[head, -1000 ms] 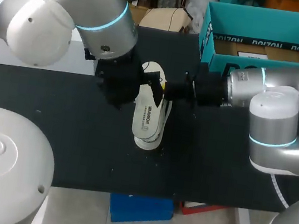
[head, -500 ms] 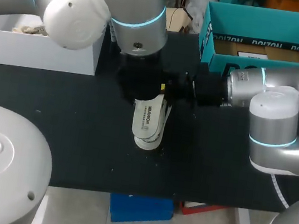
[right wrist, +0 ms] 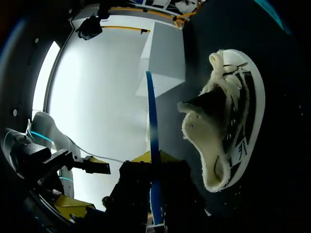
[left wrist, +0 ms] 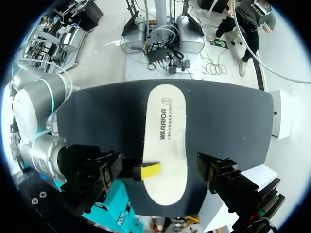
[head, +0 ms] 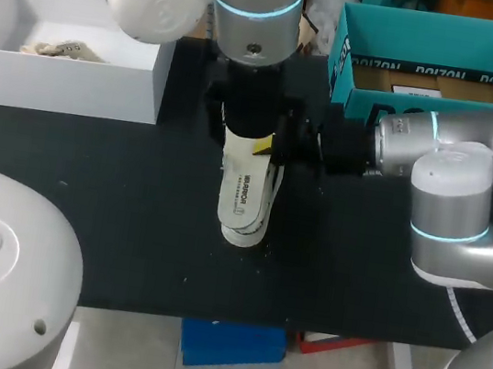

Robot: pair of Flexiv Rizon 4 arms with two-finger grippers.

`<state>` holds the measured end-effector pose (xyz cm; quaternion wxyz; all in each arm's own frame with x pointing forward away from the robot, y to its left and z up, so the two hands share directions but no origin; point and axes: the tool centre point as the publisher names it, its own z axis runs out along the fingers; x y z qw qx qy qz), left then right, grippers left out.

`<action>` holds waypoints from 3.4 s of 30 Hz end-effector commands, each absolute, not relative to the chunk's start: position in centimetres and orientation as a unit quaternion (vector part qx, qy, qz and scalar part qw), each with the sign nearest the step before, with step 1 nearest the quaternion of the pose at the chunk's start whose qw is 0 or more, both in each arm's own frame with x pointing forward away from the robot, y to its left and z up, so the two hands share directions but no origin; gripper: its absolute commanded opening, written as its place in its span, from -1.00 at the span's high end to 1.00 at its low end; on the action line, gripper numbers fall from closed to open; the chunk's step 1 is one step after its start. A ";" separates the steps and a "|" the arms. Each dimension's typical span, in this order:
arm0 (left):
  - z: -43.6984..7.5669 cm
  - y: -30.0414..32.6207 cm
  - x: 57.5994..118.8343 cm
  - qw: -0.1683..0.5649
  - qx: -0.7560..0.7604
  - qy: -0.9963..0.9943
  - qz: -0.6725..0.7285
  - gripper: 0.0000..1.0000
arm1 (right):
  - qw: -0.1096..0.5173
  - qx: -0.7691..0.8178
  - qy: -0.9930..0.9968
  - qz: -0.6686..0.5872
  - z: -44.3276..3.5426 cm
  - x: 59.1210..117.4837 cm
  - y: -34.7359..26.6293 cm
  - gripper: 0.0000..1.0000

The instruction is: Take the shoe out of the shoebox, open the shoe tongue, remove and reinsert the insole, then place the shoe into the shoebox

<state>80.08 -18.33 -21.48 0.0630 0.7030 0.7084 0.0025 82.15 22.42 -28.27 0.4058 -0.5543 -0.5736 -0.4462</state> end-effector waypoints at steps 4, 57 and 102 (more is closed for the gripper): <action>-21.2 -17.7 83.2 0.063 0.706 0.705 -0.004 -1.00 | 0.405 -0.555 -0.574 -0.446 -28.3 82.1 22.5 1.00; -22.2 -16.8 78.7 0.076 0.686 0.723 -0.032 -1.00 | 0.405 -0.555 -0.574 -0.446 -28.3 82.1 22.5 1.00; -22.9 -12.4 72.0 0.319 0.692 0.461 -0.454 -1.00 | 0.405 -0.555 -0.574 -0.446 -28.3 82.1 22.5 1.00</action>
